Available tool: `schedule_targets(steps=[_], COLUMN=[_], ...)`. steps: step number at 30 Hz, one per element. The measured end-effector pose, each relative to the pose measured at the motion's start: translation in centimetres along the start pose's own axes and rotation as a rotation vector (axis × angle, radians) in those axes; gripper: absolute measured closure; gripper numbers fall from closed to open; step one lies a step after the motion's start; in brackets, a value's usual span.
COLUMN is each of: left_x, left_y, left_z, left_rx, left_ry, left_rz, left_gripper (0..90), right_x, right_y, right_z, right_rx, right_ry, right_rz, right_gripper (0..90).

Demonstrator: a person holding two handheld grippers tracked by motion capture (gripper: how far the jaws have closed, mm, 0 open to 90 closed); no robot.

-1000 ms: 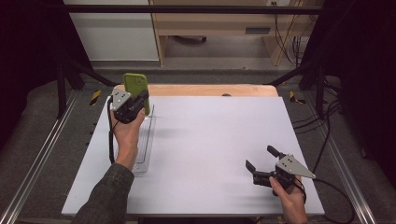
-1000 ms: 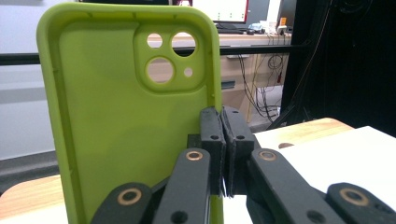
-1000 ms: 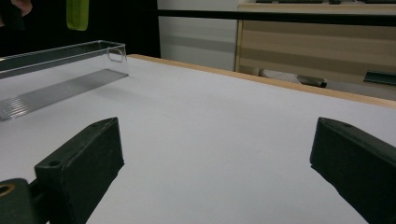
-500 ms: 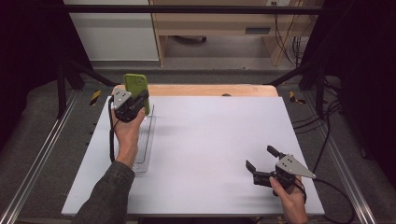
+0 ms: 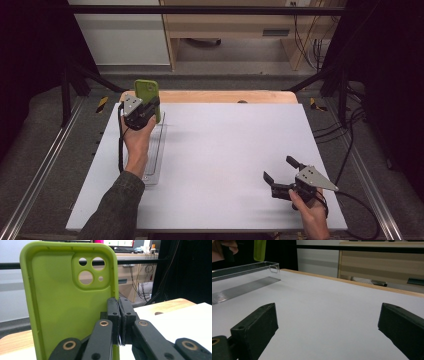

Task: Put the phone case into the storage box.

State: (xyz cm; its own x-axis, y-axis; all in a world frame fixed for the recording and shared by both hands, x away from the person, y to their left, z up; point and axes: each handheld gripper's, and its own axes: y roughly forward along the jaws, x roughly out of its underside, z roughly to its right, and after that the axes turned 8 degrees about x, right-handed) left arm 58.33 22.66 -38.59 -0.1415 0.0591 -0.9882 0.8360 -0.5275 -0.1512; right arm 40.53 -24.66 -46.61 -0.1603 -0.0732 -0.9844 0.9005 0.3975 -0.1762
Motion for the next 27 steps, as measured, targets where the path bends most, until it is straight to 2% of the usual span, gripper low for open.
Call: schedule_targets(steps=[16, 25, 27], left_x=[0.8, 1.2, 1.3], left_y=[0.6, 0.7, 0.7], left_z=[-0.8, -1.1, -1.3], left_rx=[-0.022, -0.025, -0.023], left_ry=[-0.005, -0.022, -0.038], left_rz=[-0.027, -0.03, -0.029], left_gripper=[87.6, 87.6, 87.6], right_x=[0.0, 0.0, 0.0], right_y=[0.0, 0.0, 0.0], right_z=[0.0, 0.0, 0.0], right_rx=[0.0, 0.001, 0.001], right_ry=[0.003, 0.004, 0.004], right_rz=[-0.002, -0.002, -0.002], right_gripper=[2.6, 2.5, 2.5])
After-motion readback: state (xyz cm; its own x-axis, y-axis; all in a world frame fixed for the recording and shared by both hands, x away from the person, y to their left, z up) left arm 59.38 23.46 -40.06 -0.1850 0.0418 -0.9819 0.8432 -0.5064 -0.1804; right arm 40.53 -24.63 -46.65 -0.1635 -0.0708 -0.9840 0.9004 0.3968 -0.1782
